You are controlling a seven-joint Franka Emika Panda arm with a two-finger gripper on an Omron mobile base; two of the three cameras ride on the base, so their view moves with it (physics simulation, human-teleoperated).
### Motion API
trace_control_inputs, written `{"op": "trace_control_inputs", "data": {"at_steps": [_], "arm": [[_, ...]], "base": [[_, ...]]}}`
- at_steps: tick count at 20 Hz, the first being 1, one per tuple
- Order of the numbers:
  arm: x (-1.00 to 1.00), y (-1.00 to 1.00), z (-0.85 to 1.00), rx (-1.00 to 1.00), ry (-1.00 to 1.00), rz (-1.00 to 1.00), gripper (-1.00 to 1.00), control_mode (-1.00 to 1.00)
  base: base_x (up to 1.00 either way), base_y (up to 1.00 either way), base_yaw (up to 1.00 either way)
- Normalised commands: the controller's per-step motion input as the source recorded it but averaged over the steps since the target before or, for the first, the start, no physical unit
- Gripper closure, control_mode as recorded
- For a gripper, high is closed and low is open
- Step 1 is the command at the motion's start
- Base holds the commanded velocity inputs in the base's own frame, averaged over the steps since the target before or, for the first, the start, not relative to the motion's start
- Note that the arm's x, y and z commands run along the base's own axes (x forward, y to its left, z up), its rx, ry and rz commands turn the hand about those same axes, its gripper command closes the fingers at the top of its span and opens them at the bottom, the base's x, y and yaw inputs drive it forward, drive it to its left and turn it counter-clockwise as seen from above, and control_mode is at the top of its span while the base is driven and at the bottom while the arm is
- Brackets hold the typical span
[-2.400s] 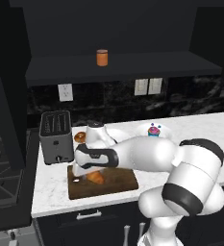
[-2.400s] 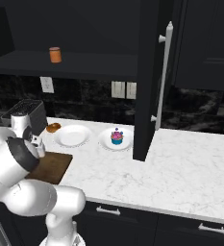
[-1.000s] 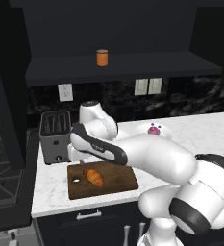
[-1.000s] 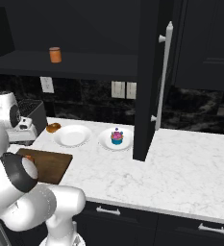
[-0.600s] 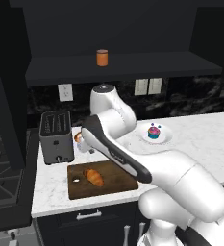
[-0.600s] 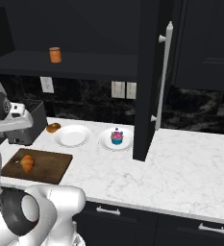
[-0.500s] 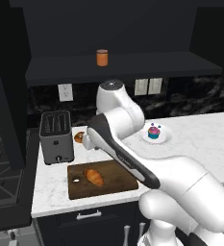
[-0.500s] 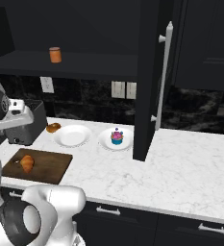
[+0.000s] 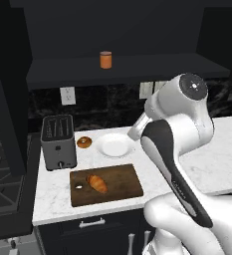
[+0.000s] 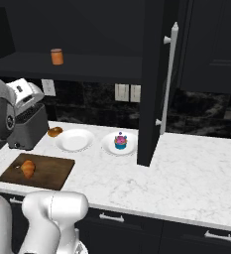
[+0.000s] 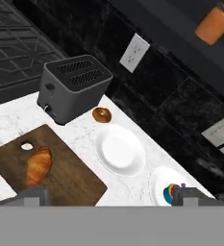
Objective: From the different types of pastries on the counter, select a croissant and place it on the cutting board. Then retrieve a jar of jam from the cabinet and place it alongside the croissant on the cutting board.
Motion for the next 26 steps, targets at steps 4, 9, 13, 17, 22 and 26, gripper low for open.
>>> {"op": "trace_control_inputs", "data": {"at_steps": [4, 9, 13, 17, 22, 26], "arm": [[-0.67, -0.52, 0.77, 0.11, -0.76, -0.12, -1.0, -1.0], [-0.1, -0.15, 1.0, 0.13, -0.59, -0.32, -1.0, -1.0], [0.45, -0.16, 0.87, 0.06, -0.56, -0.11, -1.0, -1.0], [0.75, -0.43, 0.99, 0.23, -0.46, 0.15, -1.0, -1.0], [0.54, -0.42, 0.33, 0.32, 0.01, 0.27, -1.0, -1.0], [0.01, -0.16, 0.08, 0.3, 0.31, 0.05, -1.0, -1.0]], "base": [[0.0, 0.0, 0.0], [0.0, 0.0, 0.0], [0.0, 0.0, 0.0], [0.0, 0.0, 0.0], [0.0, 0.0, 0.0], [0.0, 0.0, 0.0]]}}
